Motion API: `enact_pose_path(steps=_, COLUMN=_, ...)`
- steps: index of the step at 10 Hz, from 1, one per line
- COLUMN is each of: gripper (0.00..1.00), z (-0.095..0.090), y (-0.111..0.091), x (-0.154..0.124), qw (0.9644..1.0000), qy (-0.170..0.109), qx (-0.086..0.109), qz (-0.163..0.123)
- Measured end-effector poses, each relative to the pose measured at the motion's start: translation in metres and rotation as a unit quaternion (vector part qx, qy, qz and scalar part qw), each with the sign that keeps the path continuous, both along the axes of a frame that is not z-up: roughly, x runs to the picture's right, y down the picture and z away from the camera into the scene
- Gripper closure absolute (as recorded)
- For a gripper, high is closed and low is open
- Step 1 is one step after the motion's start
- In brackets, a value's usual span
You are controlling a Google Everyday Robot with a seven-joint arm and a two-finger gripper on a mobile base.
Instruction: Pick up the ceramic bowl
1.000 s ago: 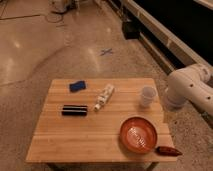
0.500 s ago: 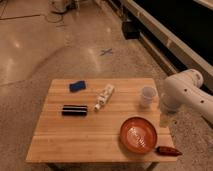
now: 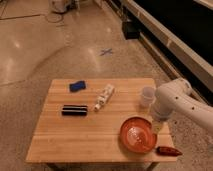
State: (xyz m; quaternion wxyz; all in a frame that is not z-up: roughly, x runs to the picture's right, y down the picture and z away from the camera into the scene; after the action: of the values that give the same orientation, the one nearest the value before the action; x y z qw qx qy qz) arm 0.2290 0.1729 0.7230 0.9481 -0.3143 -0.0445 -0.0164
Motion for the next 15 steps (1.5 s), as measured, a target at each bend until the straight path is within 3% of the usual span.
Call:
enact_pose_path(steps=1, gripper=0.35, z=0.0, y=0.004, x=-0.003, qw=0.9993, qy=-0.029, qx=0.004, qz=-0.022)
enact_pose_path(steps=2, gripper=0.35, z=0.0, y=0.01, x=-0.005, qw=0.996, qy=-0.068, qx=0.012, qz=-0.056)
enact_pose_path(steps=4, gripper=0.35, z=0.002, y=0.016, x=0.002, qw=0.9888, qy=-0.111, qx=0.024, qz=-0.097)
enact_pose_path(steps=7, gripper=0.35, z=0.009, y=0.024, x=0.018, qw=0.974, qy=-0.156, qx=0.042, qz=-0.159)
enact_pose_path(steps=8, gripper=0.35, z=0.014, y=0.029, x=0.028, qw=0.9661, qy=-0.17, qx=0.045, qz=-0.19)
enact_pose_path(steps=9, gripper=0.35, z=0.017, y=0.032, x=0.034, qw=0.961, qy=-0.176, qx=0.046, qz=-0.208)
enact_pose_path(steps=10, gripper=0.35, z=0.019, y=0.035, x=0.039, qw=0.957, qy=-0.181, qx=0.048, qz=-0.221)
enact_pose_path(steps=13, gripper=0.35, z=0.022, y=0.047, x=0.044, qw=0.9369, qy=-0.211, qx=0.056, qz=-0.273)
enact_pose_path(steps=15, gripper=0.35, z=0.025, y=0.055, x=0.041, qw=0.9264, qy=-0.227, qx=0.058, qz=-0.295)
